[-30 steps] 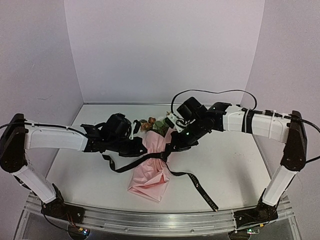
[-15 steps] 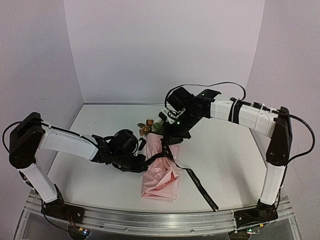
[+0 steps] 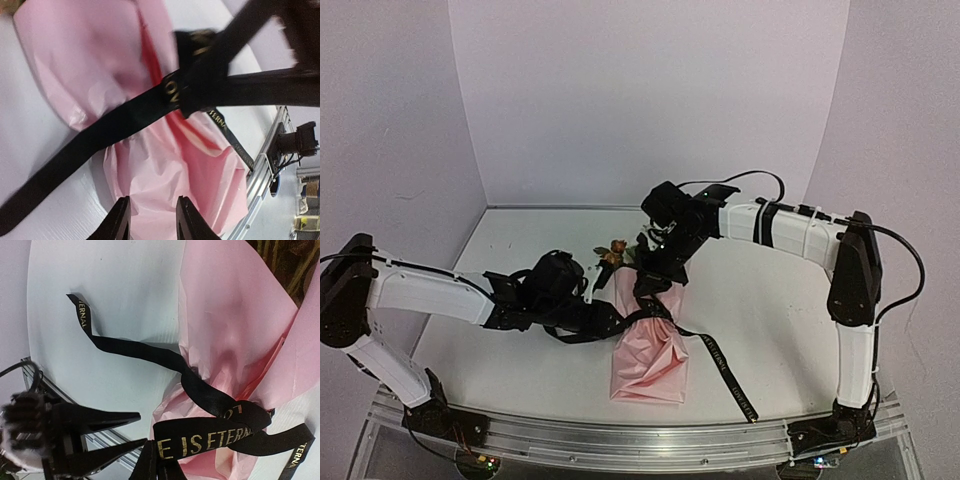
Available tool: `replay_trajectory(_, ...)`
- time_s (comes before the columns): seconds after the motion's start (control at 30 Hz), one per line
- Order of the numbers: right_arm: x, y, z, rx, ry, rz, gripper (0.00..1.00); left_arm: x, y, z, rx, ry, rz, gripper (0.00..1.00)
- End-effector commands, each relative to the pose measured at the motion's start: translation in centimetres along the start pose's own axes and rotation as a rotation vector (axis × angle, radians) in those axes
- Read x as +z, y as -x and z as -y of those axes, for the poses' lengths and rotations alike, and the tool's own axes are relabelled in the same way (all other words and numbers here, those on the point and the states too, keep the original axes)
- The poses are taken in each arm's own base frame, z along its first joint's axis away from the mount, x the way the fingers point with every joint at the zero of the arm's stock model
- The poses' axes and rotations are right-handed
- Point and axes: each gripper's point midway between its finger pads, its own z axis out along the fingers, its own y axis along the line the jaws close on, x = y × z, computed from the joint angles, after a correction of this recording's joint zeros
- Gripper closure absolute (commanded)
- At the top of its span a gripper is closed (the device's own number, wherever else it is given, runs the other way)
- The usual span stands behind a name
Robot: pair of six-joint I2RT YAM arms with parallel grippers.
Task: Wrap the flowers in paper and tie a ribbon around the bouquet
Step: Cross the half-tied ribbon over the folded bouquet.
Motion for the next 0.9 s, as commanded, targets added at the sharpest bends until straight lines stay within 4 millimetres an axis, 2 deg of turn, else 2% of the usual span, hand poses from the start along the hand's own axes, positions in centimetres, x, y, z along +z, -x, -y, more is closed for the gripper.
replay_trajectory(0.0, -1.4, 1.1, -1.9, 0.091, 0.1, 0.028, 1.0, -2.7, 5.6, 2.7, 0.115, -0.089, 0.204, 0.61)
replay_trajectory(0.1, -1.7, 1.1, -2.1, 0.157, 0.129, 0.026, 1.0, -2.4, 6.9, 3.3, 0.169, -0.104, 0.239, 0.51)
replay_trajectory(0.23, -2.4, 1.2, -2.3, 0.213, 0.174, 0.017, 1.0, -1.6, 8.0, 3.3, 0.21, -0.087, 0.279, 0.42)
replay_trajectory(0.3, -2.6, 1.0, -2.2, 0.259, 0.205, 0.011, 1.0, -1.4, 8.6, 3.4, 0.237, -0.077, 0.291, 0.4)
replay_trajectory(0.5, -2.7, 1.1, -3.8, 0.348, 0.313, -0.042, 0.98, -1.0, 9.7, 4.0, 0.307, -0.083, 0.336, 0.37)
replay_trajectory(0.63, -2.7, 2.0, -4.1, 0.429, 0.382, -0.028, 0.97, -0.4, 9.9, 4.3, 0.329, -0.097, 0.347, 0.41)
replay_trajectory(0.77, -2.5, 2.6, -4.6, 0.476, 0.426, -0.034, 0.97, 0.0, 10.3, 4.3, 0.334, -0.101, 0.368, 0.49)
replay_trajectory(0.87, -2.3, 2.8, -4.6, 0.493, 0.445, -0.03, 0.96, 0.3, 10.7, 4.0, 0.319, -0.086, 0.388, 0.7)
